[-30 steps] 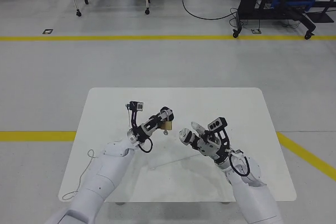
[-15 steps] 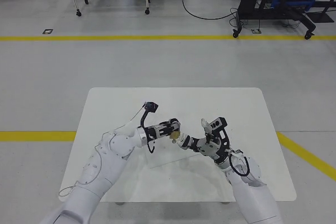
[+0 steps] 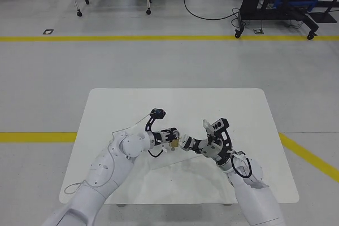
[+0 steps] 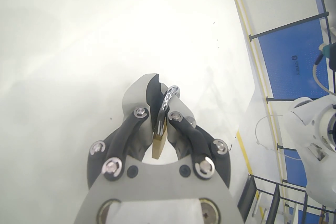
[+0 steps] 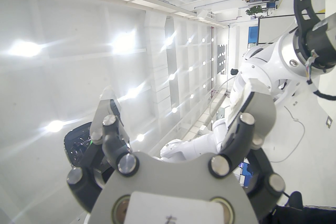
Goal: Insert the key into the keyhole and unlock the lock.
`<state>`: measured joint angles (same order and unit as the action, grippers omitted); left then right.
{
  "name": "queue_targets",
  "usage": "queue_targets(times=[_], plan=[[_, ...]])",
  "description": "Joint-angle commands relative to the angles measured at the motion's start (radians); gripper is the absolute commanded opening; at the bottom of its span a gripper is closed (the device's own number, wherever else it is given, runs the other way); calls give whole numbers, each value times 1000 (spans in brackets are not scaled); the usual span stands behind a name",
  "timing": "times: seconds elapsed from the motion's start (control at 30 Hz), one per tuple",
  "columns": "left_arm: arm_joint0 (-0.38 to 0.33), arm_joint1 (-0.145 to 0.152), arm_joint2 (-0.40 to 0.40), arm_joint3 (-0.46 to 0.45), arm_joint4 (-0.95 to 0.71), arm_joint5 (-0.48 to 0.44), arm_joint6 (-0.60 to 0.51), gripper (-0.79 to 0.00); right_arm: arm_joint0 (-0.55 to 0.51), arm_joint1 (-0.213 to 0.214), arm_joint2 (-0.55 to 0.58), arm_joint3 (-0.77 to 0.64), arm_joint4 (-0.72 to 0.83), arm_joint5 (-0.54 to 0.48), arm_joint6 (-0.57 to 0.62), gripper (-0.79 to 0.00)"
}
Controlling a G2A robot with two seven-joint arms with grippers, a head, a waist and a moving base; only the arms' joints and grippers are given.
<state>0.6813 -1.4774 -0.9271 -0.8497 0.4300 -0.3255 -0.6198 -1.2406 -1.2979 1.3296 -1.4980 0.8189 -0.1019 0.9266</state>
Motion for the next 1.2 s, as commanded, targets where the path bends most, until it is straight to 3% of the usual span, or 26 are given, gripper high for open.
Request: queue_targets(times=[0.0,0.2,0.47,0.6,0.73,0.83,0.93,1.17], plan=[[11,5,-28,-12,-54,-30,6,0,0,0,0,0,0,0,0,0],[81,49,-147,-126,-87,-68,-14,0,0,0,0,0,0,0,0,0],[284,120,-345,-452,7,3,0,0,0,0,0,0,0,0,0,0],[400,145,-436,-581,66,-27,64,0,0,0,0,0,0,0,0,0],[482,162,-498,-649,196,-35,163,0,0,1,2,-2,-19,-7,-12,0],[521,170,-518,-684,312,-8,241,0,14,11,6,-5,-241,-90,-43,0],[542,176,-524,-704,472,60,305,0,21,25,50,-32,-600,-253,-212,0],[549,176,-491,-696,638,111,473,0,-12,43,126,-154,-1210,-356,-527,0]])
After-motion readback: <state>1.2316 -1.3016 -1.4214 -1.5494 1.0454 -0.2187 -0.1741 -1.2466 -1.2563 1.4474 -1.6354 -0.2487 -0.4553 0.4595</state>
